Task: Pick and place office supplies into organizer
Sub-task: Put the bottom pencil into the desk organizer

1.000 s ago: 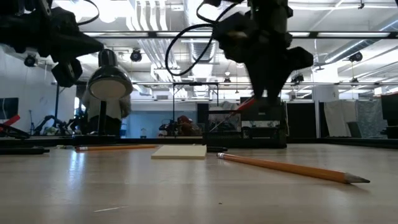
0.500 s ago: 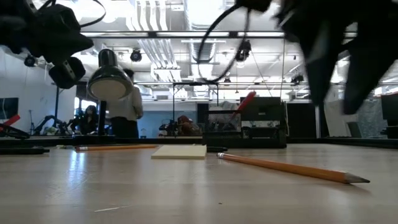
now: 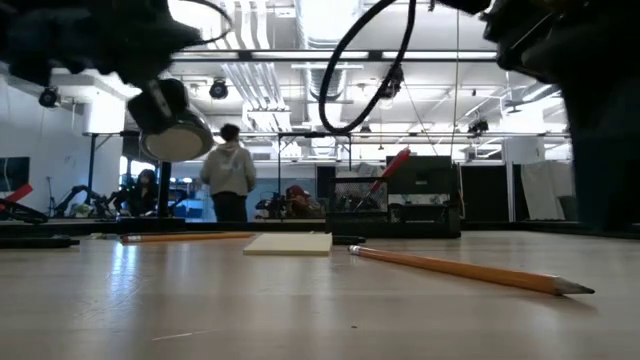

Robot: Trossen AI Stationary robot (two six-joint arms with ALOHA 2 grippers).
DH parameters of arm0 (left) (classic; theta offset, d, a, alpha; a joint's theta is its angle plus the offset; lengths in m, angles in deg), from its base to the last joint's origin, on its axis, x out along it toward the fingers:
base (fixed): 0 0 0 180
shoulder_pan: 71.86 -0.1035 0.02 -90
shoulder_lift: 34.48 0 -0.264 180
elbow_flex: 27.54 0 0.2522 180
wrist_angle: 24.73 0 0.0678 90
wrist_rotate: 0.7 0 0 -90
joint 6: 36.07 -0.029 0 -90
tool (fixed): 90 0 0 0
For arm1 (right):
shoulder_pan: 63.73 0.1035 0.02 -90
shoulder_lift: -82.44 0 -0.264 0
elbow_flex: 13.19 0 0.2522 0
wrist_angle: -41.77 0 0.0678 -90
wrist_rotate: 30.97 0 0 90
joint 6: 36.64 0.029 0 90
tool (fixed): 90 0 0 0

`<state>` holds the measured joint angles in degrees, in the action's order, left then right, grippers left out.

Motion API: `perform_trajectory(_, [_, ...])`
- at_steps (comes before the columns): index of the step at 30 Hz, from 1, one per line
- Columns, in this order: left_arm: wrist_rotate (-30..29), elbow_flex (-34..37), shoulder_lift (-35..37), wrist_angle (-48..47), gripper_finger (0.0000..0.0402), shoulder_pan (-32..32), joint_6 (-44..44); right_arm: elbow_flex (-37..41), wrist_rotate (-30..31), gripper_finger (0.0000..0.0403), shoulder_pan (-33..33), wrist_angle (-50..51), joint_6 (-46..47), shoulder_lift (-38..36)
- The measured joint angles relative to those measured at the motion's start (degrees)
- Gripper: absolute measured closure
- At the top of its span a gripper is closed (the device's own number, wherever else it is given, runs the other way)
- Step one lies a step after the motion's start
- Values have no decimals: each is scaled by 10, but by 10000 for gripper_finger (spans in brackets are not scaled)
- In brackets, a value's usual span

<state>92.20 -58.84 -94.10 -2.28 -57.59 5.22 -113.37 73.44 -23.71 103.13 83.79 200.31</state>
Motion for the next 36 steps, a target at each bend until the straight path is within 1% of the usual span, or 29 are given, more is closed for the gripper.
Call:
perform_trajectory(5, [18,-74,-149,12,402,0,-17,-1,32,394,14,-6,43,6])
perform_trajectory(8, [36,-129,-221,9,402,0,-40,-2,49,394,24,-5,51,8])
perform_trajectory(10, [40,-164,-256,8,402,1,-70,-3,61,394,31,-2,49,6])
perform_trajectory(13, [44,-207,-299,8,402,1,-128,-3,124,394,51,1,28,3])
perform_trajectory(14, [49,-215,-309,7,402,1,-133,-3,138,394,56,1,31,3])
perform_trajectory(15, [58,-223,-318,4,402,1,-132,-3,139,394,58,0,34,3])
perform_trajectory(18, [87,-232,-331,5,402,0,-132,0,127,394,61,-29,36,4])
perform_trajectory(21, [89,-231,-332,-2,402,0,-132,6,145,394,61,-67,37,15])
perform_trajectory(25, [87,-230,-321,-51,402,0,-132,13,147,394,55,-96,41,34])
perform_trajectory(29, [86,-229,-312,-65,402,0,-132,14,156,394,49,-91,40,43])
perform_trajectory(32, [86,-229,-311,-68,402,0,-132,14,157,394,48,-84,36,36])
perform_trajectory(36, [86,-229,-310,-68,402,0,-132,2,154,394,49,-27,36,29])
